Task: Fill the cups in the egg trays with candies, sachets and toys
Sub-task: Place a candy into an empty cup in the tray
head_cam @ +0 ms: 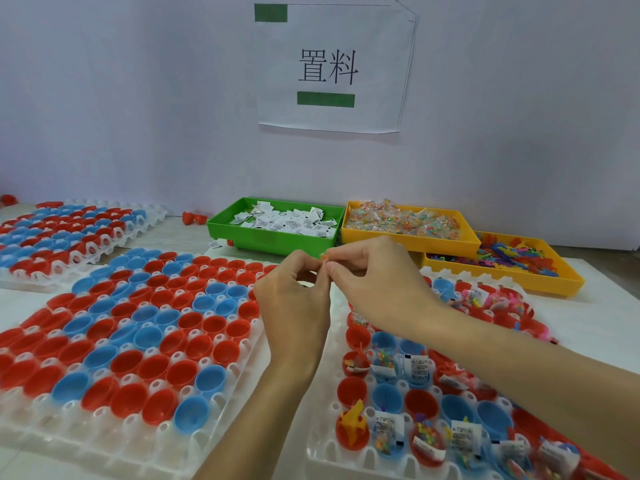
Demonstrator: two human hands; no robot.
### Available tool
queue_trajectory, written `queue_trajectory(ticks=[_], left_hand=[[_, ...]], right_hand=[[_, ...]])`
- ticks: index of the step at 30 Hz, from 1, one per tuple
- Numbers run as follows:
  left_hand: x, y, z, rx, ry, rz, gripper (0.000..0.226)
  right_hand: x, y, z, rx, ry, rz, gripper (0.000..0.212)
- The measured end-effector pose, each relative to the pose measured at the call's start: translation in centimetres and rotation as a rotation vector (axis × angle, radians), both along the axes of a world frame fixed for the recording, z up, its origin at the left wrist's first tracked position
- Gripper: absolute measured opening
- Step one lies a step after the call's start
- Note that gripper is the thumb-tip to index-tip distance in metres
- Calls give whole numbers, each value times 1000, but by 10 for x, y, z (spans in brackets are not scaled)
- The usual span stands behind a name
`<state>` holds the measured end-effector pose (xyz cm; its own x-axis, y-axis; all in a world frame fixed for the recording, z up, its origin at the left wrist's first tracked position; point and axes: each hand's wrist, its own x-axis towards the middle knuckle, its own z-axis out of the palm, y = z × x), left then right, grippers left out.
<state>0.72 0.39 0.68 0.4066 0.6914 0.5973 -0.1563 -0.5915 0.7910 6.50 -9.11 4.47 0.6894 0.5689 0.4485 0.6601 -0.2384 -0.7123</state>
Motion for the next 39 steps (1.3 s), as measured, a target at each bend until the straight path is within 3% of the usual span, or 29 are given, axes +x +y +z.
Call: queue_trajectory(ticks=[2, 7, 15, 18, 20, 23, 26, 30, 33, 36, 39], left_hand=[[1, 0, -1, 34, -3, -32, 3], [2, -3, -4, 109, -35, -152, 19], [6, 0, -3, -248, -61, -381, 13], [6, 2, -3, -338, -78, -382, 30], [7, 3, -3, -361, -59, -392, 29], [9, 1, -4, -323, 6, -439, 13], [8, -1, -3, -290, 16, -459, 15], [7, -2, -4, -113, 69, -375, 27], [6, 1, -5, 71, 93, -309, 21], [5, 4, -3, 260, 97, -288, 17], [5, 4, -4, 263, 100, -332, 16]], right_hand=[[0, 0, -1, 3, 1, -20, 15], [5, -3, -2, 35, 51, -65, 13], [14, -9, -2, 146, 330, -70, 15], [14, -12, -2, 169, 375, -63, 13], [14, -12, -3, 190, 408, -56, 13], [14, -11, -5, 201, 480, -69, 16], [13, -12, -5, 237, 559, -40, 17], [15, -14, 2, 151, 508, 4, 18], [17, -18, 9, 108, 525, 38, 7], [21, -24, 14, 4, 414, 22, 10], [24, -29, 17, -19, 358, 17, 7]])
